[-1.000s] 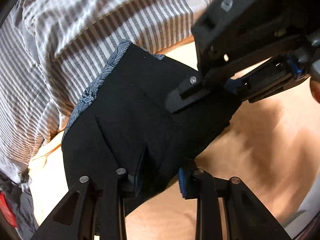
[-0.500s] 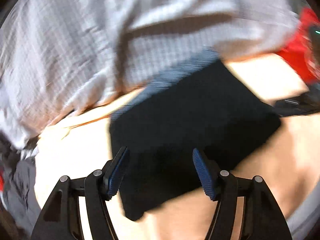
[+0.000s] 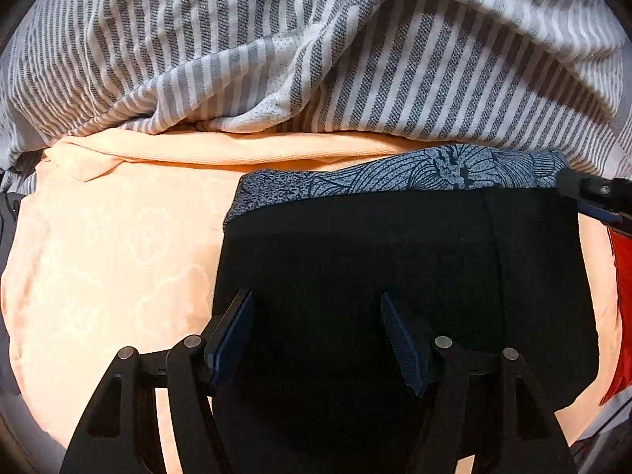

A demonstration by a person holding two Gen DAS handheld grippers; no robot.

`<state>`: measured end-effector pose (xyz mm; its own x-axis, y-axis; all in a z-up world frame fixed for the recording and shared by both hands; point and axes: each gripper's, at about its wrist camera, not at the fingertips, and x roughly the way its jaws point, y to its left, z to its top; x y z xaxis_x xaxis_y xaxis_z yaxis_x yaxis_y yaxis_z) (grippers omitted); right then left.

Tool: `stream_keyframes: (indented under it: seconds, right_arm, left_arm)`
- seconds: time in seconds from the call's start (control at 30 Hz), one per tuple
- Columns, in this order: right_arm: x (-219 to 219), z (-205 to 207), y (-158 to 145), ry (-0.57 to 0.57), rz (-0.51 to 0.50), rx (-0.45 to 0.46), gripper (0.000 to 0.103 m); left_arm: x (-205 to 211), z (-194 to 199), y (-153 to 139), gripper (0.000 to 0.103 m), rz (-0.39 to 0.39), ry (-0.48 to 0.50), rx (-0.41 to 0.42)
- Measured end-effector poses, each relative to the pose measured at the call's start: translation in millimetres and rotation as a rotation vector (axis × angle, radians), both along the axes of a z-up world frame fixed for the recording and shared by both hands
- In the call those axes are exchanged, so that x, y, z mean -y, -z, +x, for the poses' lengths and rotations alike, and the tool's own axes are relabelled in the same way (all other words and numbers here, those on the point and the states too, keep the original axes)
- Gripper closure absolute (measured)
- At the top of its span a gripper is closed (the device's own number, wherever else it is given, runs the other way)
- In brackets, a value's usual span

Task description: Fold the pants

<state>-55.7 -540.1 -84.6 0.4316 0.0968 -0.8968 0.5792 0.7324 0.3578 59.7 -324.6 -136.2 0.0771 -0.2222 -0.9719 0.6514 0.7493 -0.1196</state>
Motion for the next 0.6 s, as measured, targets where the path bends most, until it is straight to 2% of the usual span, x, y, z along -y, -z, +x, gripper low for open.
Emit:
stream_keyframes:
  seconds: [0.03,0.07,0.2,0.33,0.43,0.57,0.6]
  right_arm:
    - [-2.5,6.0,1.1,-0.021,-0.007,-0.017,0.079]
    - [-4.7,8.9,1.7,-0.034,-0.03,-0.052,0.095]
    - [-12.4,-0.1,-4.8,-0.039,-0.061,-0.096,0.098]
    - [-20.6,-20.5,2.6,-0.064,-0.11,-0.177,0.098]
    - [-20.3,-29.5,18.2,-0.033,-0.098,-0.206,0.098]
    - [-19.0,-33.3,16.8,0.034,-0.105,-0.225,0.096]
    - [-18.5,-37.2,12.6,0.061,-0.103,-0.228,0.091]
  left_arm:
    - [1.6,-1.8,2.2,0.036,0.002,0.007,-0.007]
    - [2.6,-1.9,4.7,0.036,0.004,0.013,-0.01]
    - [9.3,-8.3,2.5,0.036,-0.002,0.062,-0.032]
    - [21.7,-34.4,4.7,0.036,0.012,0.128,0.009]
    - [24.7,-41.2,5.6,0.036,0.014,0.124,0.014]
    - [27.6,-44.2,6.6,0.036,0.019,0.121,0.008]
    - [28.7,-48.5,3.9,0.036,0.02,0.119,0.006]
